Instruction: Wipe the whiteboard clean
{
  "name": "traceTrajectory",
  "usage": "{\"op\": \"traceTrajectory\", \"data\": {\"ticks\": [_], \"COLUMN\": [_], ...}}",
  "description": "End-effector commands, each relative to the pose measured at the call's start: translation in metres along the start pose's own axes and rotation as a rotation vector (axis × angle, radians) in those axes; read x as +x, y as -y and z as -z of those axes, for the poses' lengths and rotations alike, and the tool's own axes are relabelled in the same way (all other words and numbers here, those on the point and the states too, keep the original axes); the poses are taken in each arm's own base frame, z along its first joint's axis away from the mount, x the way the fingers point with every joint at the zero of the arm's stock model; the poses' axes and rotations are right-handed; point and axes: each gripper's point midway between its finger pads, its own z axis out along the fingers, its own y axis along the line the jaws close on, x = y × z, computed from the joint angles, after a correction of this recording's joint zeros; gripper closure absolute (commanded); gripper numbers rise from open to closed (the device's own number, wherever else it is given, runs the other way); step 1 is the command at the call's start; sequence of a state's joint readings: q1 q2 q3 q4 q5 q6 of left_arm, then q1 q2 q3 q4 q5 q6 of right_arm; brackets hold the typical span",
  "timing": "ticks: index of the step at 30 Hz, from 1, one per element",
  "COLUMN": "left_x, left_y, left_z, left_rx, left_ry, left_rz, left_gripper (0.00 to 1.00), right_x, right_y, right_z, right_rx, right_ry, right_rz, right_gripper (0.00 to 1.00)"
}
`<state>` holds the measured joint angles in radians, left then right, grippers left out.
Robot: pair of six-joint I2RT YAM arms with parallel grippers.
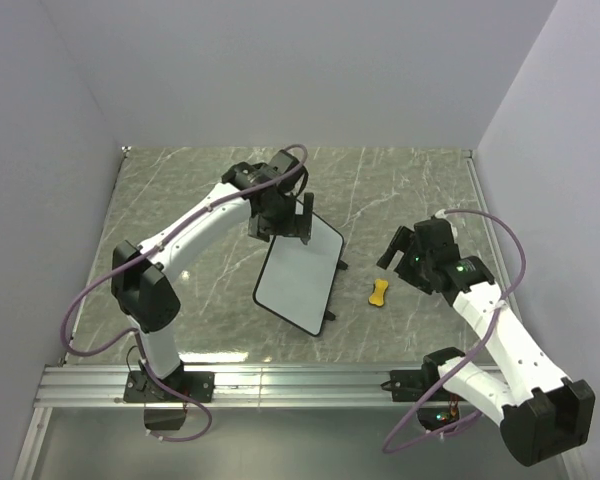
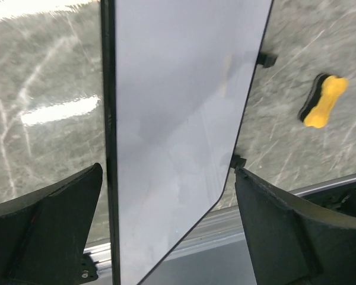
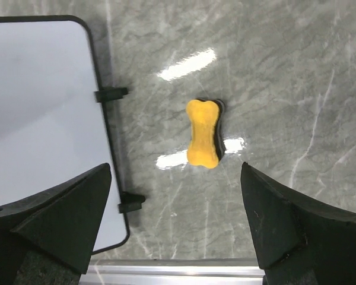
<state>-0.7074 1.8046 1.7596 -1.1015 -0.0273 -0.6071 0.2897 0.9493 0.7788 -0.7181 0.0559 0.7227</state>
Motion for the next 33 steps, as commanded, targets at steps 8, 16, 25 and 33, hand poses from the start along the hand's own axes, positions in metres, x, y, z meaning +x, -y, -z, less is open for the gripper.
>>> {"op": "traceTrajectory", "data": {"ticks": [8, 16, 25, 33], "left_x": [-0.041, -0.065, -0.006, -0.016], "left_y": [-0.037, -0.089, -0.187, -0.186], "left_z": [0.097, 0.248, 0.29, 0.286], "left_rx": [-0.019, 0.063, -0.101, -0.152], "left_ry": [0.263, 0.923, 1.316, 1.32], "left_rz": [0.117, 0.369, 0.534, 0.492], "left_gripper": [0.01, 0.01, 0.01, 0.0], "right_x": [-0.085, -0.097, -0.096, -0.09], "right_y": [-0.108, -0.156, -0.148, -0.148], "right_z": [0.132, 0.182, 0.172, 0.162], "right_rx": [-0.51, -0.74, -0.773, -0.787], "right_ry": [0.296, 0.29, 0.333, 0.323], "right_rz": [0.025, 0.021, -0.105, -0.102], "right_gripper": [0.0, 0.0, 0.0, 0.0]}}
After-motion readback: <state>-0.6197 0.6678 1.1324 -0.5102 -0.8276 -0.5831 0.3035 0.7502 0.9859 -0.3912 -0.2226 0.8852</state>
